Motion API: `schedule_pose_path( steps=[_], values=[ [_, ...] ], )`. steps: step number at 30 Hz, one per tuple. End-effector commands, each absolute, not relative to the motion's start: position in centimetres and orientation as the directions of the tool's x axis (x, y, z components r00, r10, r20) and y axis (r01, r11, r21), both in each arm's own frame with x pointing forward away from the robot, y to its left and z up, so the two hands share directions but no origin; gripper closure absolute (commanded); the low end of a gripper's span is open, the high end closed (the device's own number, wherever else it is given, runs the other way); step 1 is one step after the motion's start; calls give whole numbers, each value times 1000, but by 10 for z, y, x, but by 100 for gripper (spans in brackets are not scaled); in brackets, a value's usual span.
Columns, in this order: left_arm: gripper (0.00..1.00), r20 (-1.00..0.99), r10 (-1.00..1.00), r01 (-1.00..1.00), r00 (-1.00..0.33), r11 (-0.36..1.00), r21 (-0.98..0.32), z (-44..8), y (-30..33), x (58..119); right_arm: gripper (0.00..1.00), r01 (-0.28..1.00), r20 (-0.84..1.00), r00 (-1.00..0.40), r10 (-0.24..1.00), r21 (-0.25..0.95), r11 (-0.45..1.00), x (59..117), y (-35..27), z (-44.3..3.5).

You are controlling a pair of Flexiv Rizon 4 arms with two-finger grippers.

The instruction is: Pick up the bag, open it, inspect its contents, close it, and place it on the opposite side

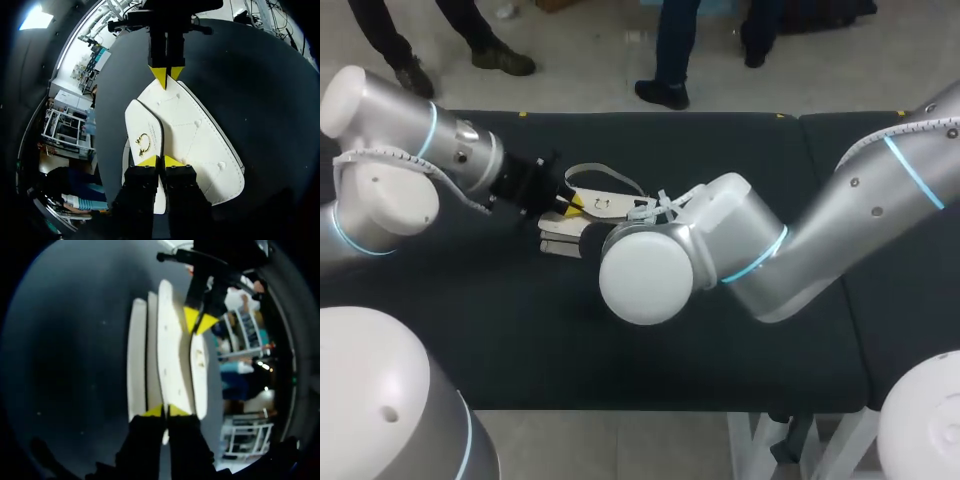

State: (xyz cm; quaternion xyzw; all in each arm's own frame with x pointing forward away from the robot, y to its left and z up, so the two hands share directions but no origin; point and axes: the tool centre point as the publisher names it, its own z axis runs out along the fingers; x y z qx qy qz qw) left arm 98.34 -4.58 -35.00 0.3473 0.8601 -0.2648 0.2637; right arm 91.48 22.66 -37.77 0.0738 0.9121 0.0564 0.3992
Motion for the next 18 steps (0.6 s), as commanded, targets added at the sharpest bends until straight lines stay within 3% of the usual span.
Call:
schedule_pose_path(
  steps=[1, 18],
  values=[
    [100, -601, 444, 705, -665, 640, -307, -345, -47, 989, 100, 92, -721, -669, 180, 160, 983, 914, 229, -380],
    [100, -405, 294, 491, -866, 658, -571, -323, -39, 1022, 100, 92, -721, -669, 180, 160, 983, 914, 229, -380]
  ],
)
